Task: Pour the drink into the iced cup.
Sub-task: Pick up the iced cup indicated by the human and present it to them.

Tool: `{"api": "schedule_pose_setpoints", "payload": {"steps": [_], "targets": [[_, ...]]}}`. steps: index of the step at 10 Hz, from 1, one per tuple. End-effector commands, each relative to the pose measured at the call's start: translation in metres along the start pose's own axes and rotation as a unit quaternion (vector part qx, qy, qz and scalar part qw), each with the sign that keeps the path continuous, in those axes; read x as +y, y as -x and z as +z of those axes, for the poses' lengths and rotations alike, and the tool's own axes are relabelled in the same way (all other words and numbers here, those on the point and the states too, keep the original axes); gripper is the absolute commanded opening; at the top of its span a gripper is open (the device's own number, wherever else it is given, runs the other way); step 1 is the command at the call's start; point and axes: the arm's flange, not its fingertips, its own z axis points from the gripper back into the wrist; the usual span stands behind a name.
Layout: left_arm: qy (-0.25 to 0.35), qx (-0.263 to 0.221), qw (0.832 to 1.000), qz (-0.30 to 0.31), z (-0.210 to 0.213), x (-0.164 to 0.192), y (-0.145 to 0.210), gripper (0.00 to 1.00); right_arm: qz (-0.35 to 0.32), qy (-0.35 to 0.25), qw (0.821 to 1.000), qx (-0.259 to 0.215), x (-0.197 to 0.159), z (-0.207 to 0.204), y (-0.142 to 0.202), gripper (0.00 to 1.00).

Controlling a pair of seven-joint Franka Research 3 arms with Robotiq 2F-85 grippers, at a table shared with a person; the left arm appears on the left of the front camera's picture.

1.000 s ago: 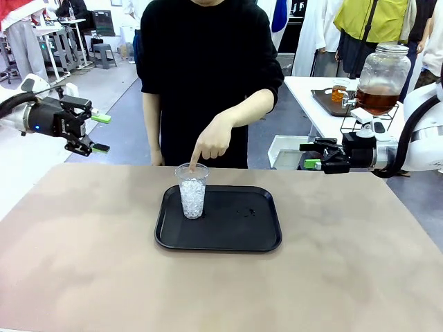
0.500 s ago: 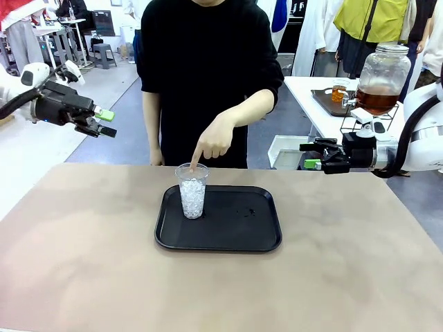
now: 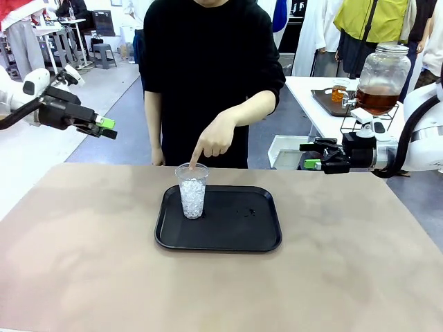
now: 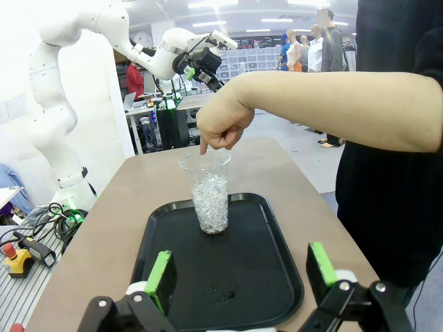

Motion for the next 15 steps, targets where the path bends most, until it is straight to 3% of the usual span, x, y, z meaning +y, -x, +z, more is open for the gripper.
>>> {"api": "schedule_pose_setpoints", "payload": {"steps": [1,2,3,5,7,9,13,14,15], "targets": [[0.000,-0.001,1.000,0.008,0.001,-0.005,-0.003,1.00,-0.006,-0.004,1.000,-0.004,0.001,0.002,-0.002,1.00],[0.000,0.000,1.000,0.000,0.000,0.000,0.000,1.00,-0.006,-0.004,1.000,-0.004,0.001,0.002,-0.002,1.00],[-0.011,-0.032,0.996,-0.086,-0.002,0.006,-0.002,1.00,-0.006,-0.004,1.000,-0.004,0.001,0.002,-0.002,1.00],[-0.010,-0.056,0.974,-0.219,-0.015,0.024,-0.003,1.00,-0.006,-0.004,1.000,-0.004,0.001,0.002,-0.002,1.00],[-0.037,-0.071,0.953,-0.292,-0.029,0.038,0.001,1.00,-0.006,-0.004,1.000,-0.004,0.001,0.002,-0.002,1.00],[-0.080,-0.091,0.933,-0.338,-0.041,0.050,0.010,1.00,-0.006,-0.004,1.000,-0.004,0.001,0.002,-0.002,1.00],[-0.017,-0.079,0.939,-0.334,-0.061,0.067,0.035,1.00,-0.006,-0.004,1.000,-0.004,0.001,0.002,-0.002,1.00],[-0.055,-0.085,0.939,-0.329,-0.055,0.065,0.023,1.00,-0.006,-0.004,1.000,-0.004,0.001,0.002,-0.002,1.00],[-0.055,-0.085,0.939,-0.329,-0.055,0.065,0.023,1.00,-0.006,-0.004,1.000,-0.004,0.001,0.002,-0.002,1.00]]}}
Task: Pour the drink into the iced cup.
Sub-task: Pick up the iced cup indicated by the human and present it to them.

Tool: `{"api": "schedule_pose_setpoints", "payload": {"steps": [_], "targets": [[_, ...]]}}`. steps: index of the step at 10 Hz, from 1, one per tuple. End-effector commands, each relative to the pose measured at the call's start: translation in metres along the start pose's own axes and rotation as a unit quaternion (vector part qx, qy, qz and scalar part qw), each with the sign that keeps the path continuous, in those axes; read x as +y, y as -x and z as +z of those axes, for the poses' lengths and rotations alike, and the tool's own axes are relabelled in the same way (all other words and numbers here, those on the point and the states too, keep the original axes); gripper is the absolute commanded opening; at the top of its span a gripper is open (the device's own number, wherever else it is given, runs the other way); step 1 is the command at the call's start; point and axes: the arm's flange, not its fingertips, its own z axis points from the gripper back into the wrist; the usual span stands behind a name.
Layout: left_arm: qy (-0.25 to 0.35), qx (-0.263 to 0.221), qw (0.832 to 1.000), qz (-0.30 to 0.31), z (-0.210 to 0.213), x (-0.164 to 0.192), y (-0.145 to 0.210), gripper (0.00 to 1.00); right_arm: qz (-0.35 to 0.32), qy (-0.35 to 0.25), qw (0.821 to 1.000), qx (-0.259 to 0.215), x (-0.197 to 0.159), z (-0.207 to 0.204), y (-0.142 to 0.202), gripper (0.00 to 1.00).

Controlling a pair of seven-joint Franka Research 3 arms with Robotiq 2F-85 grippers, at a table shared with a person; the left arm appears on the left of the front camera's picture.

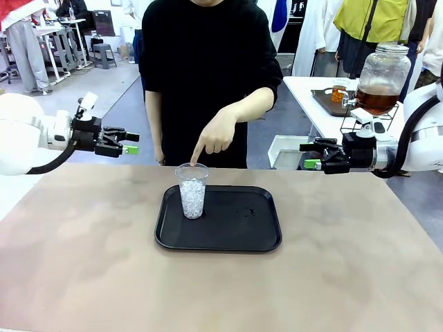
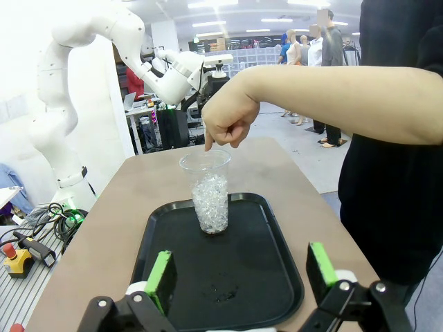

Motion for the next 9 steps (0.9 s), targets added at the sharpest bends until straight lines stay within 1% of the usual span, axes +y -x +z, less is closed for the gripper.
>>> {"api": "schedule_pose_setpoints", "payload": {"steps": [1,6,9], "targets": [[-0.012,0.002,1.000,-0.006,0.004,0.001,-0.008,1.00,-0.006,-0.004,1.000,-0.004,0.001,0.002,-0.002,1.00],[-0.008,0.003,1.000,-0.006,0.004,0.003,-0.005,1.00,-0.006,-0.004,1.000,-0.004,0.001,0.002,-0.002,1.00],[0.005,-0.007,1.000,-0.021,-0.005,-0.010,0.008,1.00,-0.006,-0.004,1.000,-0.004,0.001,0.002,-0.002,1.00]]}}
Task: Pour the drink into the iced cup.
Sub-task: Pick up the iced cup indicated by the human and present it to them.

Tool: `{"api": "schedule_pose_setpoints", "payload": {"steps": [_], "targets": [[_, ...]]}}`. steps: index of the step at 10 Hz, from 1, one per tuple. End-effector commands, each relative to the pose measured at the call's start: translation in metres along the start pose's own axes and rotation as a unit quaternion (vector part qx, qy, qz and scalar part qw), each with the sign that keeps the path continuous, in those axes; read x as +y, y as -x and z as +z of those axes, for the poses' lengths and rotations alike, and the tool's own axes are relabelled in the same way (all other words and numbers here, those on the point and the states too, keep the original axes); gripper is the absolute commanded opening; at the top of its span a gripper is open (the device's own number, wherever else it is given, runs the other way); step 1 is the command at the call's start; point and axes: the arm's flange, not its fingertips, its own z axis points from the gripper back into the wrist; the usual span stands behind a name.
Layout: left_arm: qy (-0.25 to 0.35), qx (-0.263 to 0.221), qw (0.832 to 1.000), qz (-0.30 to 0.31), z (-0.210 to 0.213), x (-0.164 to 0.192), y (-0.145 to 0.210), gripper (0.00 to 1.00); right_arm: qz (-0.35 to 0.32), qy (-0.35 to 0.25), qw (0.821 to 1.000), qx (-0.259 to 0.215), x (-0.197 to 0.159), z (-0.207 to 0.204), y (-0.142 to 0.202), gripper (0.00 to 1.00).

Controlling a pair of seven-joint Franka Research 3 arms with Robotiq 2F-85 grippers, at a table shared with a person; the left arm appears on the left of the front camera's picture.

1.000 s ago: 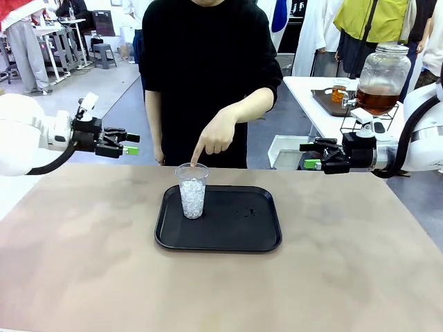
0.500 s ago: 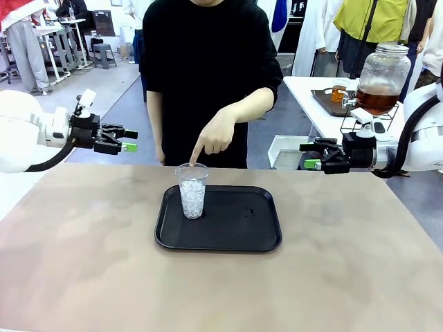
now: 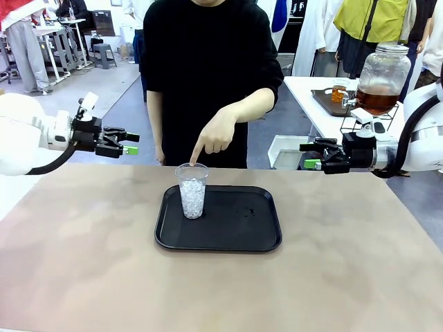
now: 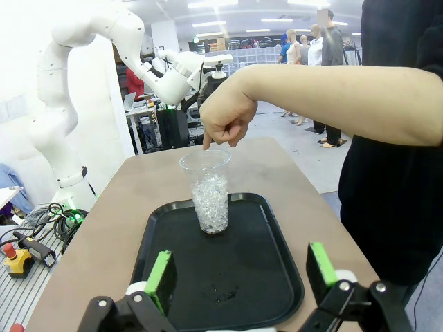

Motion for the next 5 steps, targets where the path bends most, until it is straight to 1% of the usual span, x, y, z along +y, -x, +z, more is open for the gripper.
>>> {"api": "schedule_pose_setpoints", "payload": {"steps": [1,3,5], "targets": [[0.005,-0.017,1.000,-0.026,-0.007,-0.014,0.010,1.00,-0.006,-0.004,1.000,-0.004,0.001,0.002,-0.002,1.00],[0.019,-0.032,0.998,-0.046,-0.016,-0.025,0.021,1.00,-0.006,-0.004,1.000,-0.004,0.001,0.002,-0.002,1.00],[0.030,-0.036,0.997,-0.060,-0.026,-0.037,0.035,1.00,-0.006,-0.004,1.000,-0.004,0.001,0.002,-0.002,1.00]]}}
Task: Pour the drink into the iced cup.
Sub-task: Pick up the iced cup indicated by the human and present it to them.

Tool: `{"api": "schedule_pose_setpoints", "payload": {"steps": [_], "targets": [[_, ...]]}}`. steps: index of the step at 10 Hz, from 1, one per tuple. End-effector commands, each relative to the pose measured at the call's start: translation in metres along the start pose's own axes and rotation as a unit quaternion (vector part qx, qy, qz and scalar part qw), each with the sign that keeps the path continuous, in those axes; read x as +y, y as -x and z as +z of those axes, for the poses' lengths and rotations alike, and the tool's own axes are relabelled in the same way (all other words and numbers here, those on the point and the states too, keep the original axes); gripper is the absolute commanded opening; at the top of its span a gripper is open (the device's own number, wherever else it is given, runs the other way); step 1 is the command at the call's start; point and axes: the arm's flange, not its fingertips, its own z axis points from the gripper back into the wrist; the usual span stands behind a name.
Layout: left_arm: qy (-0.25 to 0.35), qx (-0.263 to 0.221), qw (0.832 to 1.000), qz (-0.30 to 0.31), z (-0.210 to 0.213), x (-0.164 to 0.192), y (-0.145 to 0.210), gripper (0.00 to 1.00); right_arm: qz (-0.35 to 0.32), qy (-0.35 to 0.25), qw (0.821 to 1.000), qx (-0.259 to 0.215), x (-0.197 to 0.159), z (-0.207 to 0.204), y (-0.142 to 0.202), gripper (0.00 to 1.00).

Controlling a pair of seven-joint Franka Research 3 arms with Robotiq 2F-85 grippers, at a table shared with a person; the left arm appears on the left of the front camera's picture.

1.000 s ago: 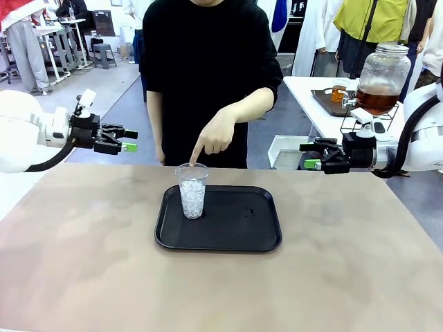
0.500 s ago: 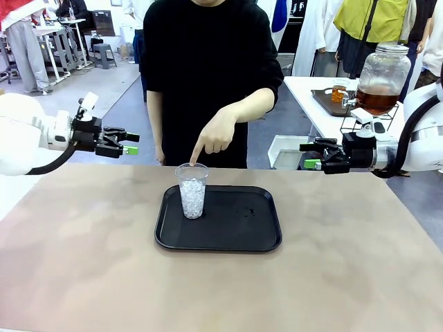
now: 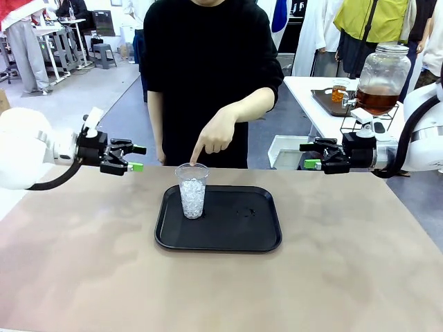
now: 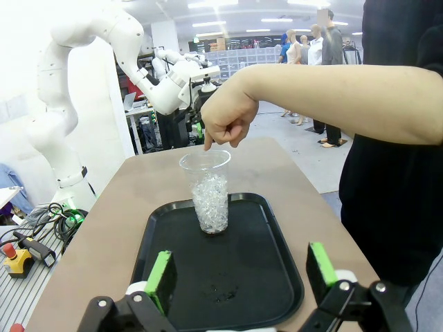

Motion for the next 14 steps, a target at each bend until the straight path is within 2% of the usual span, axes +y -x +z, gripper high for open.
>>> {"api": "schedule_pose_setpoints", "payload": {"steps": [1,5,14], "targets": [[0.005,-0.023,0.999,-0.026,-0.008,-0.013,0.008,1.00,-0.006,-0.004,1.000,-0.004,0.001,0.002,-0.002,1.00],[0.027,-0.041,0.999,0.003,-0.033,-0.027,0.025,1.00,-0.006,-0.004,1.000,-0.004,0.001,0.002,-0.002,1.00],[0.046,-0.019,0.999,0.021,-0.082,-0.022,0.056,1.00,-0.006,-0.004,1.000,-0.004,0.001,0.002,-0.002,1.00]]}}
